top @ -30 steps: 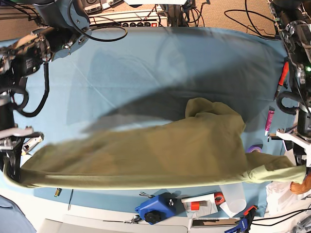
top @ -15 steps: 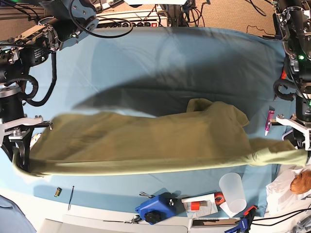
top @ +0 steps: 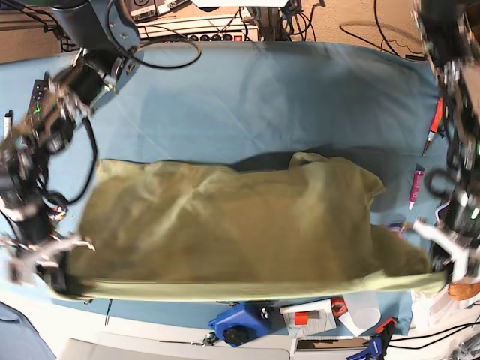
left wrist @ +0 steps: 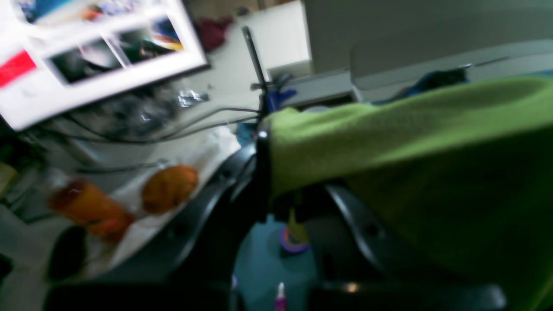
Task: Layout the t-shirt on the table in an organized manner, then fold the t-shirt properly
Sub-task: 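Swing the held shirt across the table and lower it with both grippers, then lay the shirt down, open both grippers and raise them away, then move both grippers to the shirt's collar edge and grasp it, then pull the collar edge away from the hem with both grippers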
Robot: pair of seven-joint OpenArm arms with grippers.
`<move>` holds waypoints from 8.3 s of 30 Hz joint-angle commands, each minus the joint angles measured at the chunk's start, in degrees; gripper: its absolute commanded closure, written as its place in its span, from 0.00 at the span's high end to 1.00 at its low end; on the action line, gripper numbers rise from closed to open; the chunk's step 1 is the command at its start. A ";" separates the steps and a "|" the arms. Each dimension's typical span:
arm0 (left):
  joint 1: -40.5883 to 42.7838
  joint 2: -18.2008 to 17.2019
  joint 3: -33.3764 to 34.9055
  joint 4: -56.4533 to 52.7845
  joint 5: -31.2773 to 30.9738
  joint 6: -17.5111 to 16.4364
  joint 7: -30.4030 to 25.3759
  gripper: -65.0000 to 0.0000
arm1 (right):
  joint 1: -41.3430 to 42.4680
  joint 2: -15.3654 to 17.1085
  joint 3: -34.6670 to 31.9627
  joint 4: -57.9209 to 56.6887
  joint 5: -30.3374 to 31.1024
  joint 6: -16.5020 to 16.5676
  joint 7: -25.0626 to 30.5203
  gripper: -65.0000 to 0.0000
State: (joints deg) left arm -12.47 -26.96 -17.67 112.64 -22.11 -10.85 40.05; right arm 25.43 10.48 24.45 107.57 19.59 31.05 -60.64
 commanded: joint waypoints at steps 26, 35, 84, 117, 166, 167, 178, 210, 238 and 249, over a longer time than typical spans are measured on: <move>-21.07 10.84 21.03 -32.46 7.78 -0.15 -8.22 0.00 | 8.85 4.92 -2.38 -30.08 -10.86 -0.46 10.12 0.00; -26.88 15.21 21.05 -44.59 8.66 -1.62 -11.26 0.00 | 8.87 4.94 -2.38 -35.45 -14.67 -1.73 14.67 0.00; -40.19 15.47 20.87 -53.66 6.97 -3.54 3.17 0.27 | 15.10 7.28 -1.79 -35.63 -6.43 -3.23 10.29 0.39; 13.66 3.98 6.64 -4.39 0.20 -4.90 19.47 0.27 | -25.99 4.90 15.23 -14.32 15.72 5.03 -7.39 0.39; 19.93 15.61 6.67 -5.18 -1.81 -4.31 6.56 0.34 | -8.44 2.21 6.40 -36.06 12.11 4.15 6.32 0.00; 19.96 16.20 6.67 -5.18 -0.13 -4.63 6.56 0.34 | -8.44 2.21 6.40 -34.67 12.09 4.15 6.45 0.00; 19.93 10.27 17.62 -5.18 18.62 -15.91 -0.85 0.46 | -8.46 2.51 6.34 -25.81 12.04 4.15 5.51 0.00; 9.40 7.10 33.40 -18.71 41.00 8.33 3.32 0.00 | -8.46 3.63 6.47 -24.96 14.71 6.23 3.06 0.00; 30.91 -6.56 33.38 6.84 33.62 2.58 15.63 0.00 | -31.45 5.60 21.97 -4.04 28.04 6.58 -11.26 0.00; 34.23 -7.52 33.24 8.76 37.55 3.15 14.82 0.04 | -37.64 7.45 26.10 -1.38 34.99 7.96 -11.80 0.00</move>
State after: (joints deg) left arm 21.89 -33.69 16.05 120.53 14.09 -8.56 54.22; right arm -12.51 16.67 49.93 105.12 54.08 39.05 -74.26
